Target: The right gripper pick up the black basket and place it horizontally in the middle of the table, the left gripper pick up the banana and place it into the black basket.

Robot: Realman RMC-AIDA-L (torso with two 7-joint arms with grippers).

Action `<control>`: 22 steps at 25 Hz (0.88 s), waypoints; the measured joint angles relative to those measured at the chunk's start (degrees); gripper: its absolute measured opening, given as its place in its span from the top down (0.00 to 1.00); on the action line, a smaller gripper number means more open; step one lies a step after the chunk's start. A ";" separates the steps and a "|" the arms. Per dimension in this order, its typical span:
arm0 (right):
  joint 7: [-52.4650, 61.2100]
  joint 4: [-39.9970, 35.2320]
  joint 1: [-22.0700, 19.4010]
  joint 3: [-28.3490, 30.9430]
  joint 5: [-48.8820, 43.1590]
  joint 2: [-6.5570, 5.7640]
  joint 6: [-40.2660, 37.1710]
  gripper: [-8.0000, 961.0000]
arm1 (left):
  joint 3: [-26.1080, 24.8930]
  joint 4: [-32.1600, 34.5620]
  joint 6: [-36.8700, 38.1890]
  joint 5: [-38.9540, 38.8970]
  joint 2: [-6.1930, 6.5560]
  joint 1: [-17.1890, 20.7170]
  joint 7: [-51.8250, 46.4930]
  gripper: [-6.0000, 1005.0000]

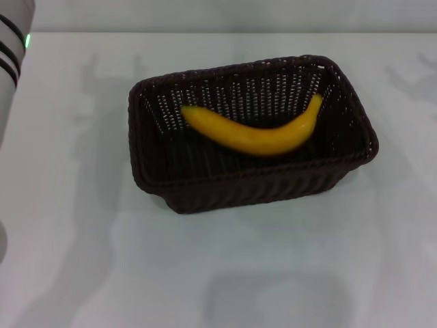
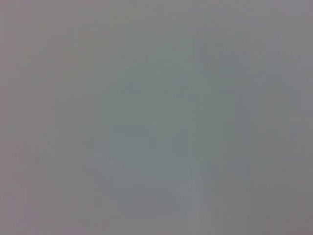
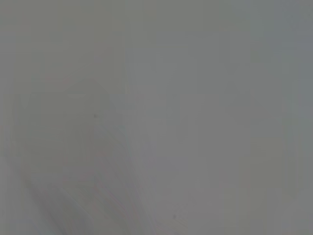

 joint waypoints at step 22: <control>-0.87 2.06 1.74 0.01 0.09 -0.09 0.71 0.14 | 10.07 -26.61 41.76 57.56 -0.11 3.37 -50.43 0.12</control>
